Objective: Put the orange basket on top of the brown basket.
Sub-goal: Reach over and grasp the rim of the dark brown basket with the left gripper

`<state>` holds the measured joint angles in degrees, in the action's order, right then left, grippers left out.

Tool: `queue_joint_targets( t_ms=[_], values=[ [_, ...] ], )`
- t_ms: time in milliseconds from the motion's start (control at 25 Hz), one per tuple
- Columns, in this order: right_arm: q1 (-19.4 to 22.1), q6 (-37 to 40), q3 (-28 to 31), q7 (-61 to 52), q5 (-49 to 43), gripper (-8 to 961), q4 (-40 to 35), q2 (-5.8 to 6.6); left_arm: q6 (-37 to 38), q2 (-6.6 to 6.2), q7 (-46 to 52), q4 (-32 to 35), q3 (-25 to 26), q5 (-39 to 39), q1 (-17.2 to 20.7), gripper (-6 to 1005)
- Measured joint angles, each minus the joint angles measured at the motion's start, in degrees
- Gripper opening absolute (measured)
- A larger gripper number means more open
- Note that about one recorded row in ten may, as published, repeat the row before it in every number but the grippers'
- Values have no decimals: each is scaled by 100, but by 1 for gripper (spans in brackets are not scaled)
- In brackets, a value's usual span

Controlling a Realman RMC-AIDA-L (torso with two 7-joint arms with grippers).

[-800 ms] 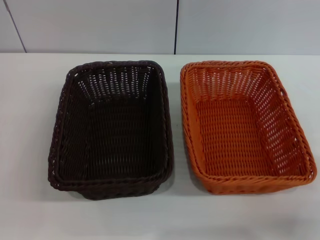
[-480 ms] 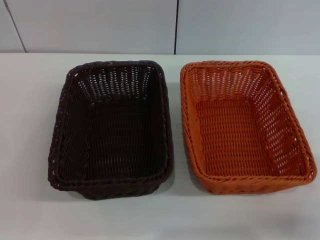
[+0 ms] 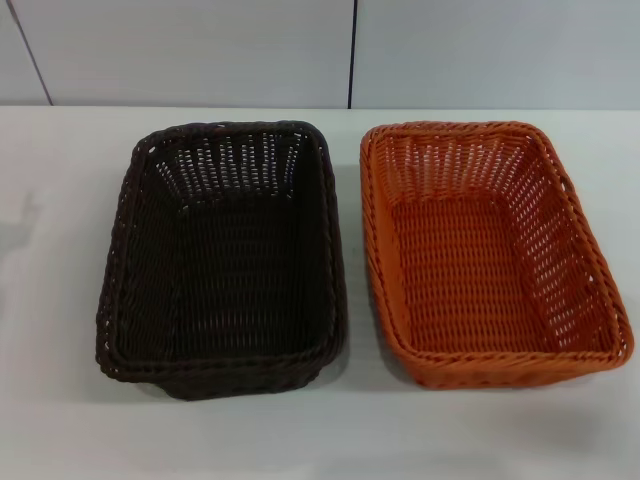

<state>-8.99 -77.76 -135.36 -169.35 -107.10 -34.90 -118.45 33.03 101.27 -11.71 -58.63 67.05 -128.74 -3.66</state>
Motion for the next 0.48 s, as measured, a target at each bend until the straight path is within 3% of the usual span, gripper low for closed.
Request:
queue_joint_targets(
  t_ms=[40, 80, 200, 240, 280, 320, 360, 480],
  values=[
    [-2, 52, 22, 0, 0, 786, -27, 8, 0, 0, 0, 0, 0, 0, 0, 769],
    [-5, 85, 55, 0, -8, 786, -34, 14, -1556, 349, -471, -1048, 974, -548, 290, 768],
    [-20, 112, 99, 0, -39, 787, -74, 18, -3804, 1133, -1200, -2308, 2213, -1055, 491, 766],
    [-29, 122, 101, 0, -44, 787, -94, 19, -3804, 1133, -1200, -2308, 2213, -1055, 491, 766],
    [-42, 141, 102, -1, -45, 787, -107, 21, -5540, 1627, -1723, -3101, 2938, -1241, 467, 765],
    [-57, 166, 101, -1, -47, 787, -116, 28, -6326, 1759, -1869, -3419, 3188, -1269, 423, 765],
    [-68, 186, 101, -1, -47, 787, -119, 38, -6612, 1785, -1892, -3527, 3266, -1278, 391, 764],
    [-104, 293, 107, -1, -49, 787, -112, 62, -7846, 1734, -1501, -3884, 3199, -1420, 205, 763]
  ],
)
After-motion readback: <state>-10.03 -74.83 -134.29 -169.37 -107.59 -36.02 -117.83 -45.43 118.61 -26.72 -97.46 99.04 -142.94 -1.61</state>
